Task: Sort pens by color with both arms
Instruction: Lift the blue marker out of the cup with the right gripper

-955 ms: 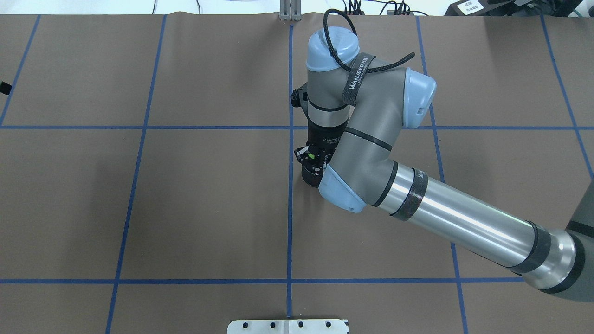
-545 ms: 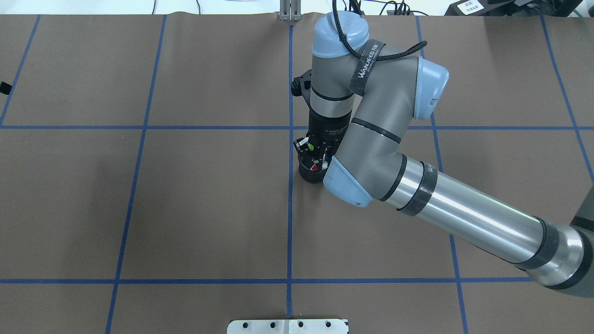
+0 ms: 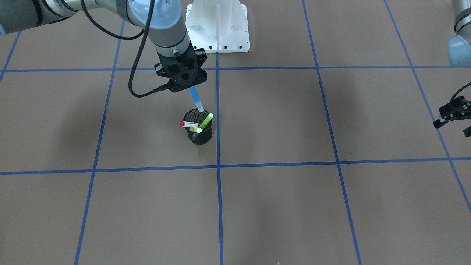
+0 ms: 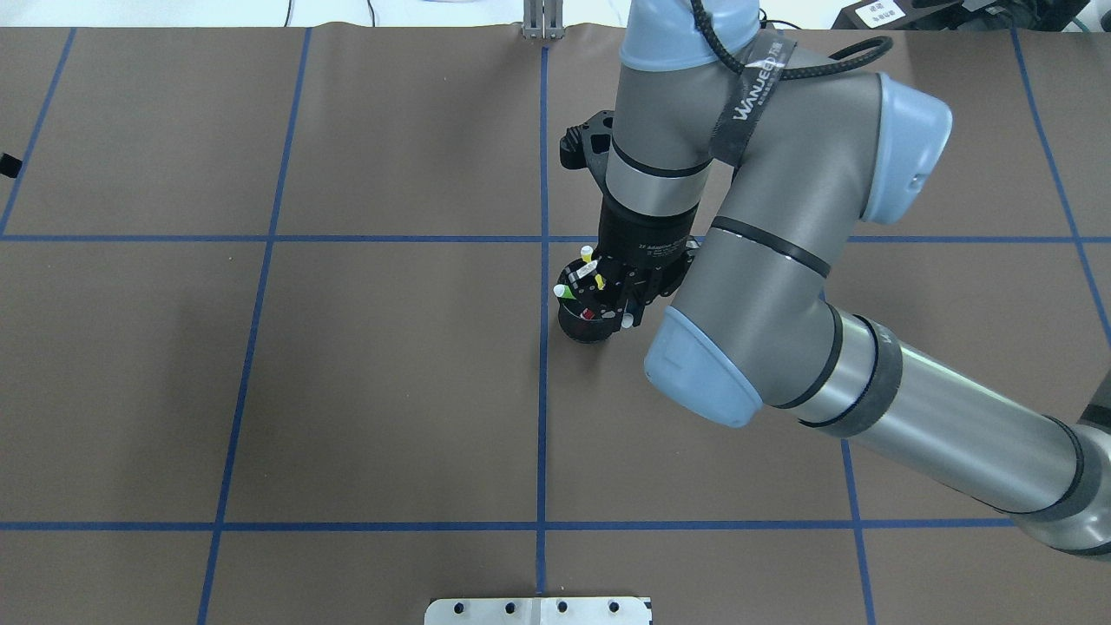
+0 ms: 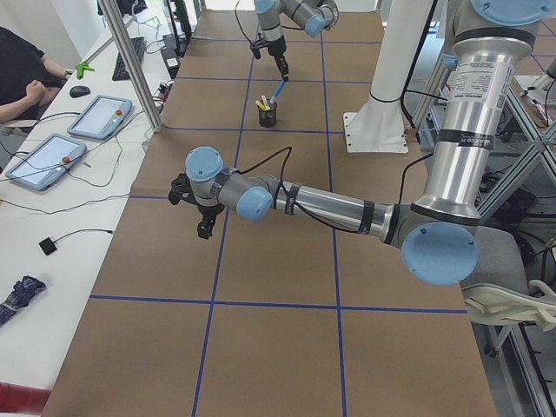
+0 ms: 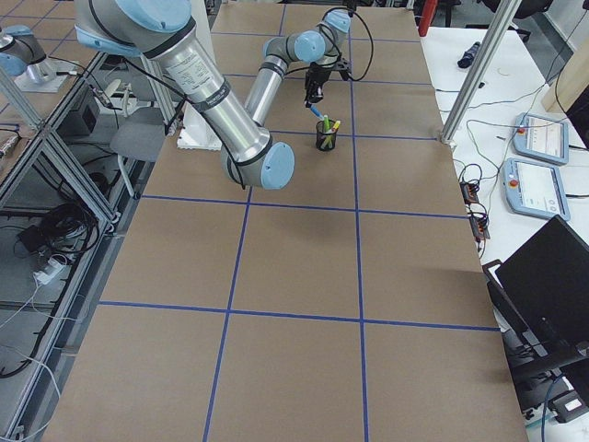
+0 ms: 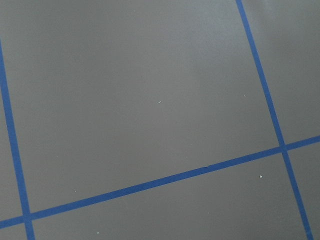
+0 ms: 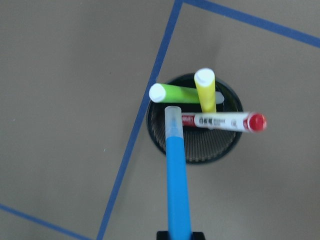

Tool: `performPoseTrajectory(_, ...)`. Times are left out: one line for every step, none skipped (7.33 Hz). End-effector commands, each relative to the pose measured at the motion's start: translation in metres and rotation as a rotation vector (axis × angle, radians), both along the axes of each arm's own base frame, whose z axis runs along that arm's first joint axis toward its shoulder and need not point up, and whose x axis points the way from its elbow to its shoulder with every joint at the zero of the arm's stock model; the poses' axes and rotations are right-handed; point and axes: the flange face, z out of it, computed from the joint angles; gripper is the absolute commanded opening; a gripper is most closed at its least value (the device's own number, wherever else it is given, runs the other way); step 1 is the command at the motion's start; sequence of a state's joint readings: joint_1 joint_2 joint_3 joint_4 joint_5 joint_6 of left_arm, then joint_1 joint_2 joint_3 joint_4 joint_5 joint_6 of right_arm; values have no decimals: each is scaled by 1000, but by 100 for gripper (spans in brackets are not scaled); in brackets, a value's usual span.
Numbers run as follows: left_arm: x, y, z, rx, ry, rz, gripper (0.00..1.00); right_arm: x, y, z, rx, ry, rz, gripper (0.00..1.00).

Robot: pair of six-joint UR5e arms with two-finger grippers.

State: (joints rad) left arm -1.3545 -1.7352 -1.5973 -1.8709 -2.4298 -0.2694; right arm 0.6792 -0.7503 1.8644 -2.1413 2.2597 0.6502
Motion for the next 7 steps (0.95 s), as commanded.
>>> performPoseTrajectory(0,0,1,-1,0,0,100,35,19,-29,52,-47,21,0)
performPoseTrajectory(1,0,1,-1,0,1,100,53,3,-37,70,-65,68,0)
performPoseTrajectory(0,1,1,1,2,0,100,73,-24,-41,114,-90,144,0)
performPoseTrajectory(1,0,-1,3,3,0,100,81,-54,-40,113,-99,251,0)
performPoseTrajectory(1,0,-1,-2,5,-4,100,76,-83,-35,154,-104,378,0)
performPoseTrajectory(3,0,-1,-2,5,-1,100,59,-112,-25,178,-101,471,0)
performPoseTrajectory(3,0,-1,-3,5,-2,100,38,-147,-16,183,-87,602,0)
